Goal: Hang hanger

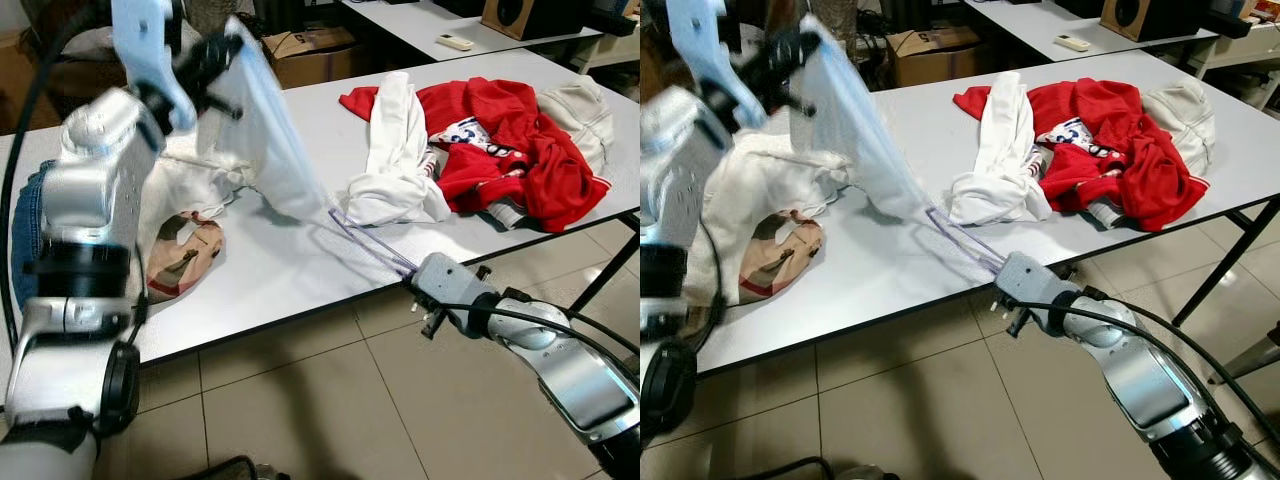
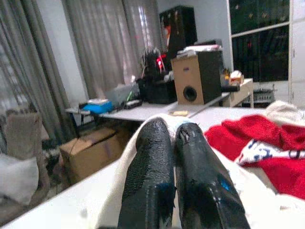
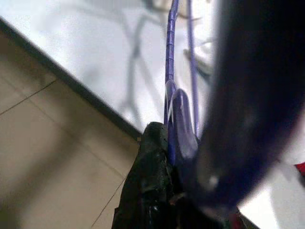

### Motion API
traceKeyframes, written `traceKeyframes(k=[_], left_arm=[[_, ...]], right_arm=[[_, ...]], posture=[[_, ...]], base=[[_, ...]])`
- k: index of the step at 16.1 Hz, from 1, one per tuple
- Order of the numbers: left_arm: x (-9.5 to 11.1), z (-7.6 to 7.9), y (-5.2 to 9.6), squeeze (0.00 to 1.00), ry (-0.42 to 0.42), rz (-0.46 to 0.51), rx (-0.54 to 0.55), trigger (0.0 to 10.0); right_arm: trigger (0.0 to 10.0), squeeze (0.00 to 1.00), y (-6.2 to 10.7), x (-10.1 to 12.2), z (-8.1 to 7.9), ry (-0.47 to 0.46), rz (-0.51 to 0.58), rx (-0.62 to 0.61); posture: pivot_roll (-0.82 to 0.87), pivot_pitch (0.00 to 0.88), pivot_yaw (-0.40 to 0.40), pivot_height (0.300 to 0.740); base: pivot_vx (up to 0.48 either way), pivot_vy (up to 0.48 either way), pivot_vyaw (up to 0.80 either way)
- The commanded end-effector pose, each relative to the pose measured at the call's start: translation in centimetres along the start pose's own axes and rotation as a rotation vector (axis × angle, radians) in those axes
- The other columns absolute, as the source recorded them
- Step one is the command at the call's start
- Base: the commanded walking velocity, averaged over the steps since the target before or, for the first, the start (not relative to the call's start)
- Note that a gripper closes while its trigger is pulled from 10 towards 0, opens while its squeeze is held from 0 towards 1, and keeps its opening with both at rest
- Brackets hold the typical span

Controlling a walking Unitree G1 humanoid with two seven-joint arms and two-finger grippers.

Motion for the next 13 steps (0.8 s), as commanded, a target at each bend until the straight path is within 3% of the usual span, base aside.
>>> traceKeyframes(k=[1,3,5,8,10,11,12,13], left_arm=[[0.7,-0.1,0.2,0.00,-0.067,0.015,-0.014,0.0],[-0.6,0.7,0.8,0.00,-0.118,-0.046,-0.061,0.0],[-1.8,2.3,1.9,0.00,-0.207,-0.109,-0.198,0.0],[-2.2,3.5,3.0,0.00,-0.274,-0.134,-0.314,0.0],[-2.6,3.6,3.5,0.00,-0.313,-0.173,-0.334,0.0],[-2.4,2.9,3.5,0.00,-0.334,-0.172,-0.278,0.0],[-1.8,2.1,3.5,0.00,-0.342,-0.153,-0.226,0.0],[-1.2,1.6,3.6,0.00,-0.348,-0.124,-0.205,0.0]], right_arm=[[10.0,0.00,-0.2,-0.9,-0.5,-0.041,-0.012,0.005],[10.0,0.00,-0.5,1.1,-0.2,-0.158,0.125,-0.034],[10.0,0.00,-0.5,2.5,-0.3,-0.287,0.245,-0.013],[10.0,0.00,-0.4,2.8,-1.1,-0.307,0.283,0.064],[10.0,0.00,-0.4,2.1,-2.0,-0.287,0.235,0.135],[10.0,0.00,-0.4,0.4,-2.7,-0.248,0.113,0.174],[10.0,0.00,-0.4,-1.6,-2.4,-0.194,-0.023,0.133],[10.0,0.00,-0.3,-2.4,-1.1,-0.187,-0.078,0.038]], posture=[[-0.01,0.000,0.098,0.740],[0.00,0.000,0.093,0.740],[0.00,0.000,0.087,0.740],[0.00,0.000,0.080,0.740],[0.01,0.000,0.076,0.740],[0.01,0.000,0.075,0.740],[0.01,0.000,0.076,0.740],[0.00,0.000,0.081,0.740]], base=[[0.000,0.000,0.00],[0.000,0.000,0.00],[0.000,0.000,0.00],[0.000,0.000,0.00],[0.000,0.000,0.00],[0.000,0.000,0.00],[0.000,0.000,0.00],[0.000,0.000,0.00]])
Point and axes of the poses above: a point about 5 cm out from each wrist's last joint towards the gripper, its own y axis pointing back from the gripper into the wrist, its own x axis along the axis of the wrist's last joint, z = x × y, the point moved 1 cm from there along -y, pointing out of the wrist towards the gripper, and after that the axes turned 3 degrees about y, right-handed, at the moved point
